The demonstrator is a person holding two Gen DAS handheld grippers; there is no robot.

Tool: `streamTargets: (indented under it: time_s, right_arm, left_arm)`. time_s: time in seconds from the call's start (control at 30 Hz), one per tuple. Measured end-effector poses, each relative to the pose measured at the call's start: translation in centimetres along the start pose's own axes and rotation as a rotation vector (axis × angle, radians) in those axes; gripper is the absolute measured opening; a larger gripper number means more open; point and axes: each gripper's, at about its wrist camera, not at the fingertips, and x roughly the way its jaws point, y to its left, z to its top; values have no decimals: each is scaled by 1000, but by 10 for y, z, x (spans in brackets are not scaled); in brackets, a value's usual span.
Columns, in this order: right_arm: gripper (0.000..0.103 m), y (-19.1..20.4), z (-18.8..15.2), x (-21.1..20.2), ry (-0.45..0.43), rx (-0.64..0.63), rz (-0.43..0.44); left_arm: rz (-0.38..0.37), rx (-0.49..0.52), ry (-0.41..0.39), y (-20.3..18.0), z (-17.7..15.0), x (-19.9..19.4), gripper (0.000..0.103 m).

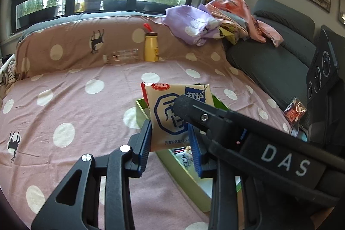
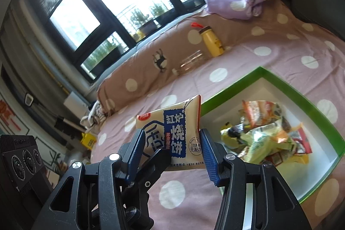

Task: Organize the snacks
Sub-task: 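Lift and carry the biscuit packet over the green box, then lower the biscuit packet into the box and open the right gripper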

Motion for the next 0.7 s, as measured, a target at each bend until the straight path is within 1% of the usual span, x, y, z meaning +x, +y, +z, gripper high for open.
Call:
streamTargets:
  time_s: [0.3, 0.7]
  right_arm:
    - [55, -37, 7, -7, -10, 93, -59]
    - [55, -75, 9, -2, 31, 187, -147]
  left_arm:
    - [-40, 53, 53, -26, 1, 26, 32]
    - [-85, 74, 144, -44, -3, 61, 32]
